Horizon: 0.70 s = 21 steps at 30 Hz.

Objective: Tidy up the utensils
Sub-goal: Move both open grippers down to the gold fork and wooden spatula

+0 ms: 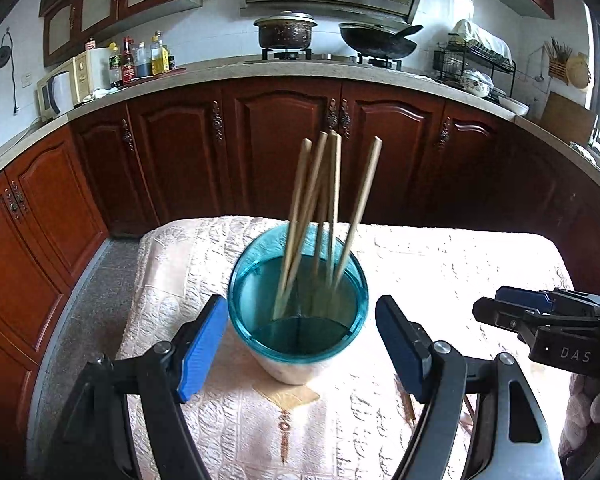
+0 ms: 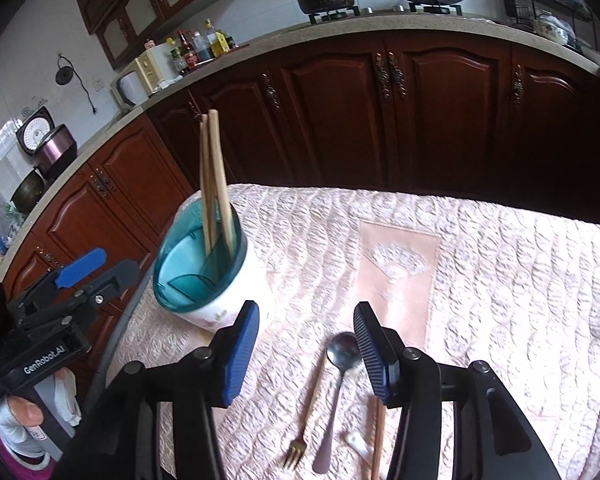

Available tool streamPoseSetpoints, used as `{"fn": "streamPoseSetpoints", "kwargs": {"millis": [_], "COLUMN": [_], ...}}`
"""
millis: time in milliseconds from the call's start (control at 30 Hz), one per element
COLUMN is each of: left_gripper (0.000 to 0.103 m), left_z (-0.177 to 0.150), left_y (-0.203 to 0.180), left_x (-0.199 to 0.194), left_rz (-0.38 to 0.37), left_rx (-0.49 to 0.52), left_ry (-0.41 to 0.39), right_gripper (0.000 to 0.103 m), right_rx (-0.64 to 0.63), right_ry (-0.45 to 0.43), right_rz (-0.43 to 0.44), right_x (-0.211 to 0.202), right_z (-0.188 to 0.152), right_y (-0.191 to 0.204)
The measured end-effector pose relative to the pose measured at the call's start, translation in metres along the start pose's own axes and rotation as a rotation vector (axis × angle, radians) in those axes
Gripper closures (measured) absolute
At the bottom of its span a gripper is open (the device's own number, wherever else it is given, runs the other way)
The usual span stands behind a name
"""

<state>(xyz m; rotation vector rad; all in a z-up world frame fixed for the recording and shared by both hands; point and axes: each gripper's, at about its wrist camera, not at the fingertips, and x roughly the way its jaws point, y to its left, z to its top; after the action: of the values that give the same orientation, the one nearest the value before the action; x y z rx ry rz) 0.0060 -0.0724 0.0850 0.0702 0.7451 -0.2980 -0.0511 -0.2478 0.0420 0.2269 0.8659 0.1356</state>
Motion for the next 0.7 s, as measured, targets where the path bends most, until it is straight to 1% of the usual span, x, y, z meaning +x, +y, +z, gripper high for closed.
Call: {"fn": "streamPoseSetpoints", "kwargs": {"millis": [300, 700], "left_gripper": [0.027, 0.027], "left_z": [-0.009, -0.023], "left_y": [-0.017, -0.042], "left_x": [0.000, 0.003], "left_rz": [-0.015, -0.068], "left_rx": [0.020, 0.049], "left_ry": [0.026, 0.060], "right_gripper": [0.047, 0.045], "right_rx": [0.026, 0.062], "right_ry": [0.007, 0.038], "right_rz": [-0.042, -0.087], "right_x": [-0.006, -0.009], "right_z": [-0.014, -0.032], "right_y": [-0.018, -0.043]}}
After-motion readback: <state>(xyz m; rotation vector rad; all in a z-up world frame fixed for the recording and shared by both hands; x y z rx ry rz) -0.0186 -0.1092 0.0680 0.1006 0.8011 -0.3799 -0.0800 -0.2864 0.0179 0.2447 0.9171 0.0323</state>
